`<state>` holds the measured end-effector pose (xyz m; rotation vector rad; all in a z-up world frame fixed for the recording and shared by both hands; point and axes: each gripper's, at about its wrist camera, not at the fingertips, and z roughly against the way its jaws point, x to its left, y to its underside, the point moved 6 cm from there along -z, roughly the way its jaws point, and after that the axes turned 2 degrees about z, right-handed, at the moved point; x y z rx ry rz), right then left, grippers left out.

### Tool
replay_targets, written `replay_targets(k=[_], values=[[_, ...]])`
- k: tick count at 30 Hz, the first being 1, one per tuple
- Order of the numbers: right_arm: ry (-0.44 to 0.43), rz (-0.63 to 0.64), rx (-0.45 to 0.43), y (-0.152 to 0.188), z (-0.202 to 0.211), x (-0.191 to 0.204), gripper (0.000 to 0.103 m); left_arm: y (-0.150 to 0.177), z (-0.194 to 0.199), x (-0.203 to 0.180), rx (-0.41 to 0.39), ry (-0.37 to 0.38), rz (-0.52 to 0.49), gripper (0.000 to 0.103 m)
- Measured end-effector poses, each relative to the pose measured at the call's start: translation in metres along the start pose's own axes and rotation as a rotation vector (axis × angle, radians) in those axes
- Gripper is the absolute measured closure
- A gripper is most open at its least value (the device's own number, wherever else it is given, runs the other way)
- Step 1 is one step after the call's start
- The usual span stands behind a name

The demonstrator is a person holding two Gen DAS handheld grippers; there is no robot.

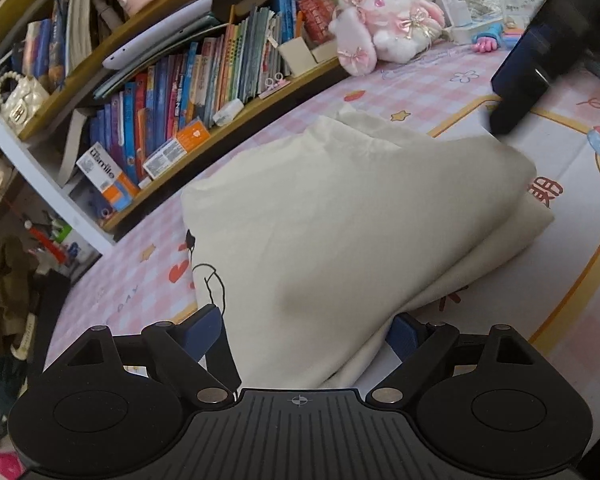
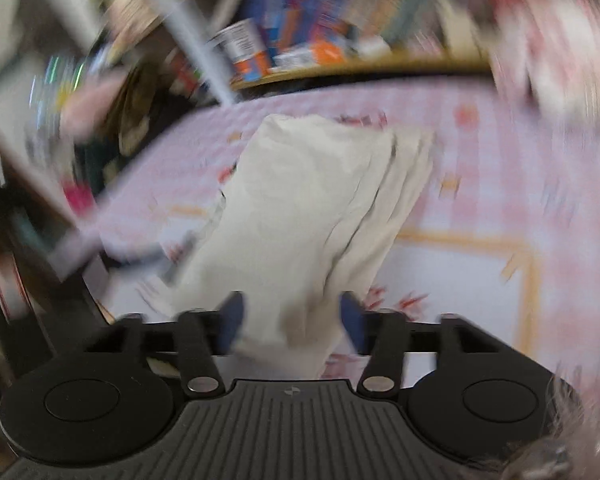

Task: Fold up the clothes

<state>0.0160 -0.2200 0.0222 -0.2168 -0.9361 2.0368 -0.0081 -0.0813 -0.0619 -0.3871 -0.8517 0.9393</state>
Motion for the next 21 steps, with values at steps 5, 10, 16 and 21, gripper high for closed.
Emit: replay_targets(k=[5, 10, 16, 21], values=[[0.112, 0.514, 0.033, 0.025, -0.01, 0.034, 0.032, -0.005, -0.001, 0.009, 0.006, 0.031, 0.032, 0.015], [0.173, 0.833, 0.002, 0.041, -0.033, 0.063, 0.032, -0.007, -0.002, 0.014, 0.011, 0.058, 0.077, 0.014], [0.198, 0.959, 0.023, 0.052, -0.064, 0.076, 0.034, -0.004, -0.002, 0.015, 0.012, 0.061, 0.12, 0.015], [0.279, 0.98, 0.025, 0.053, -0.07, 0.07, 0.071, 0.006, -0.001, -0.002, 0.005, 0.006, 0.012, 0.015]])
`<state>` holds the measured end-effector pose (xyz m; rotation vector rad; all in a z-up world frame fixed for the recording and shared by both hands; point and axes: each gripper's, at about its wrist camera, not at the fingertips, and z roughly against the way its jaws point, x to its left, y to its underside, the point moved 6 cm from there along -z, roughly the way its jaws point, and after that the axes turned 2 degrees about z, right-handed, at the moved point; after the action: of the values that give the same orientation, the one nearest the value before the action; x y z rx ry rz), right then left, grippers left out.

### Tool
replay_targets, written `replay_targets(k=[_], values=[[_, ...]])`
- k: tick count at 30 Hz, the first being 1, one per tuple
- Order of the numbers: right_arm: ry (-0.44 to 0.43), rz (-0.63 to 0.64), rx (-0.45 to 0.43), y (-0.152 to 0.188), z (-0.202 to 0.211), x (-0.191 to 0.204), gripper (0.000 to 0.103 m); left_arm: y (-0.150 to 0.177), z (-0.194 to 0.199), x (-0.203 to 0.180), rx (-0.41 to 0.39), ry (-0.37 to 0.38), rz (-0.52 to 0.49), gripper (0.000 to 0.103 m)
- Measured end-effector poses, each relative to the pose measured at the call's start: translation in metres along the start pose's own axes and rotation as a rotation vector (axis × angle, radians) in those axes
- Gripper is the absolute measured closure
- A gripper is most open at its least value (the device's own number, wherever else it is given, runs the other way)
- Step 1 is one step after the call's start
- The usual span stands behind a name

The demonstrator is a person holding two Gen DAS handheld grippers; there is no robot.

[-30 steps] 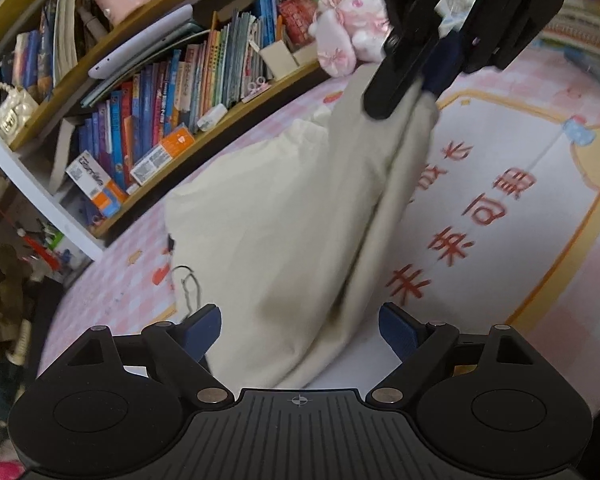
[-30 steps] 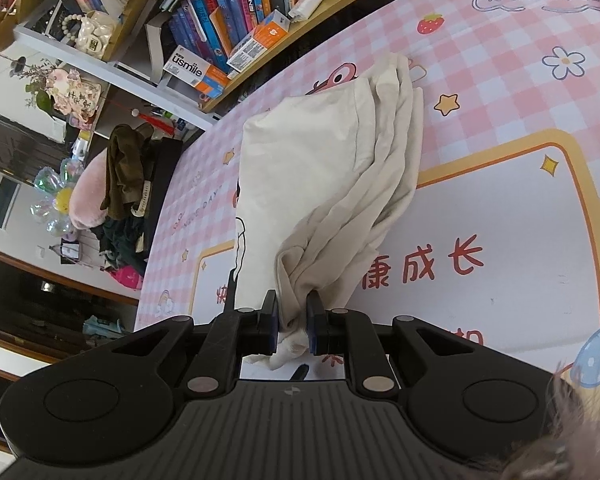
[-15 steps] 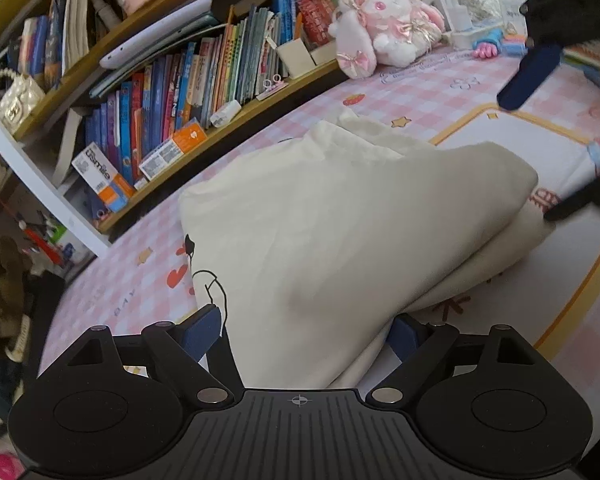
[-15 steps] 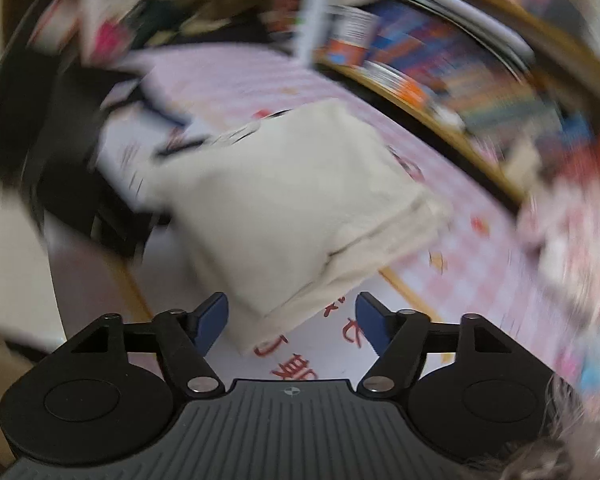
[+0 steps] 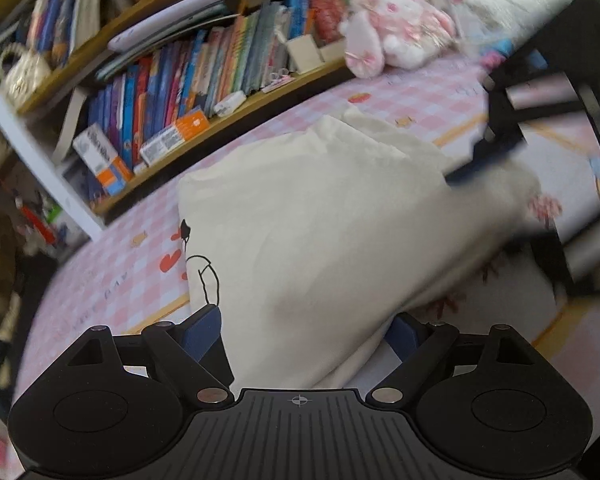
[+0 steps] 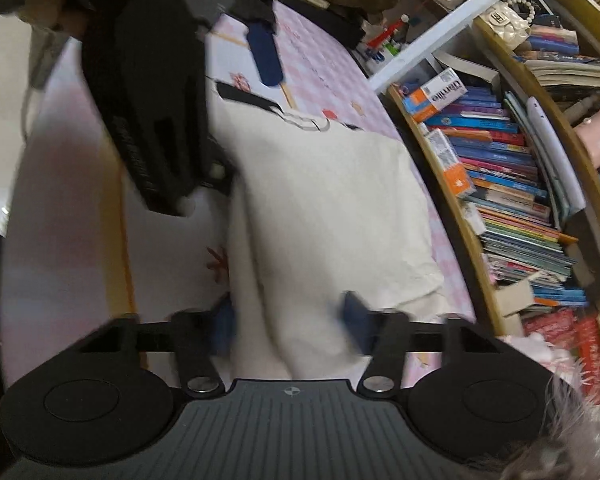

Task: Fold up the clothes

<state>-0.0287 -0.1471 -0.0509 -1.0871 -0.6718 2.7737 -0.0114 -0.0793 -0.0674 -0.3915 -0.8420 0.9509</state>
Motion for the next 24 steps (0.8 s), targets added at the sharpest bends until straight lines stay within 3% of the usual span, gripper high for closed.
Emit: replay_targets(k=[2, 4, 7, 11, 17, 24], values=[[0.008, -0.042, -0.009, -0.004, 0.002, -0.009, 0.084, 0.006, 0.0, -0.006, -0.005, -0.054, -0.077, 0.015], [0.03, -0.079, -0.031, -0.011, 0.008, -0.023, 0.087, 0.011, 0.002, -0.005, -0.02, -0.102, -0.117, 0.015], [0.051, -0.115, -0.049, -0.018, 0.014, -0.041, 0.088, 0.02, 0.0, 0.003, -0.015, -0.181, -0.167, 0.034], [0.04, -0.113, -0.041, -0.015, 0.016, -0.046, 0.088, 0.028, -0.004, 0.011, -0.016, -0.213, -0.216, 0.054], [0.013, -0.062, -0.011, -0.002, 0.015, -0.028, 0.088, 0.04, -0.005, 0.006, -0.033, -0.196, -0.334, 0.067], [0.011, 0.016, 0.025, 0.009, 0.006, -0.005, 0.079, 0.042, -0.005, 0.0, -0.019, -0.154, -0.362, 0.091]])
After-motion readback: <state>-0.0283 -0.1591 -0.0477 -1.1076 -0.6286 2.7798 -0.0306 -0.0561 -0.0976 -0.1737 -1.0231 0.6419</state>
